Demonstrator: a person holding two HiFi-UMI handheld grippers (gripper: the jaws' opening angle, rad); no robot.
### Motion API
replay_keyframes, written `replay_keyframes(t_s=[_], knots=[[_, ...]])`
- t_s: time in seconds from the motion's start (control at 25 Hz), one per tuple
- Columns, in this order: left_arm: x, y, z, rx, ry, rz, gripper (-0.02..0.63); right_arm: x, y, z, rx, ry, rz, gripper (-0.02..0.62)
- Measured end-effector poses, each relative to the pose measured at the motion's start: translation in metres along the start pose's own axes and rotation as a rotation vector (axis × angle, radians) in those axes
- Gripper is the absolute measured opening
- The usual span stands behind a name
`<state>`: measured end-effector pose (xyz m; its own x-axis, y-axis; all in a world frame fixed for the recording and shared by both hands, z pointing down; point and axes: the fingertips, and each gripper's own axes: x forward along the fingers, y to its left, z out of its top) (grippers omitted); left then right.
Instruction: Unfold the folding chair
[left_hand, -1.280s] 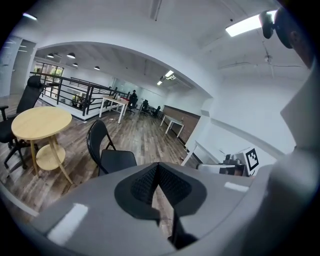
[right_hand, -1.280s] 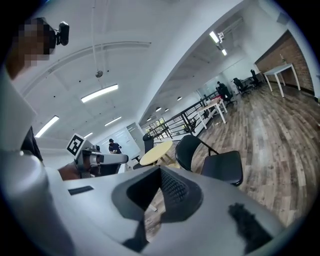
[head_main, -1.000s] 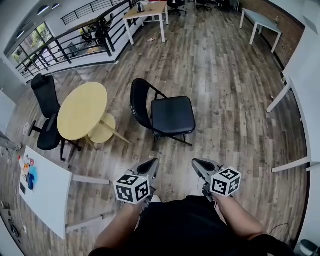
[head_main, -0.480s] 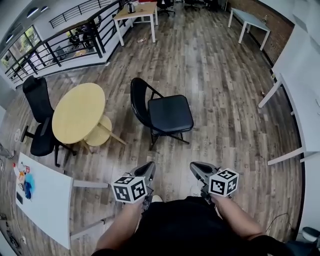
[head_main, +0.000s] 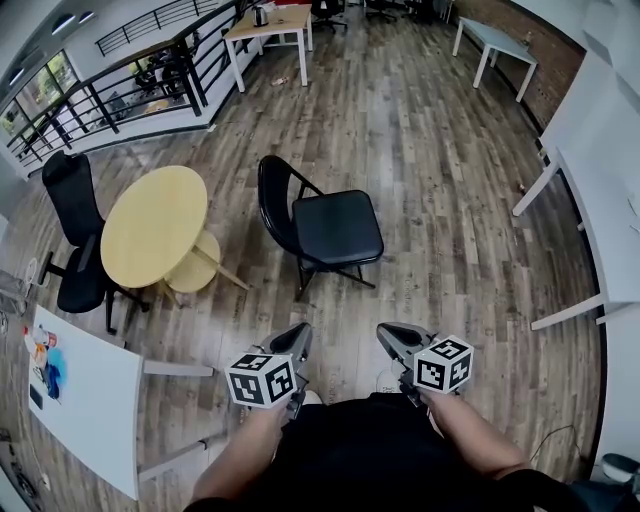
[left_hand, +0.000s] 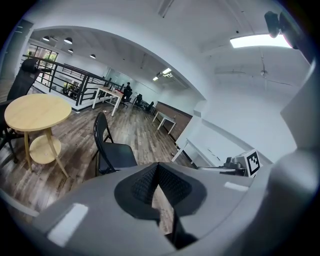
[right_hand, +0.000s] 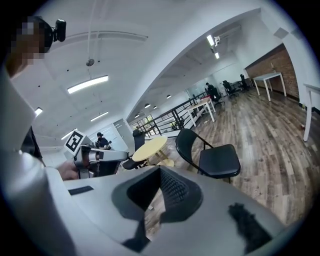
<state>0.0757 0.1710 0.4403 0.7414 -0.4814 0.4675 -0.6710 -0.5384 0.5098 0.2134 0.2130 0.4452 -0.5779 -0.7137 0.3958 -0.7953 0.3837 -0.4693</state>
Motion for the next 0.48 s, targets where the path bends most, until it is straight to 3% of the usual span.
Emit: replay_keyframes(t_s=[0.48], knots=[[0.006,-0.013,-0.001,0.041,0.014,0.002,0.008,-0.001,0.0,0.005,-0.035,0.021,0.028,0.005]])
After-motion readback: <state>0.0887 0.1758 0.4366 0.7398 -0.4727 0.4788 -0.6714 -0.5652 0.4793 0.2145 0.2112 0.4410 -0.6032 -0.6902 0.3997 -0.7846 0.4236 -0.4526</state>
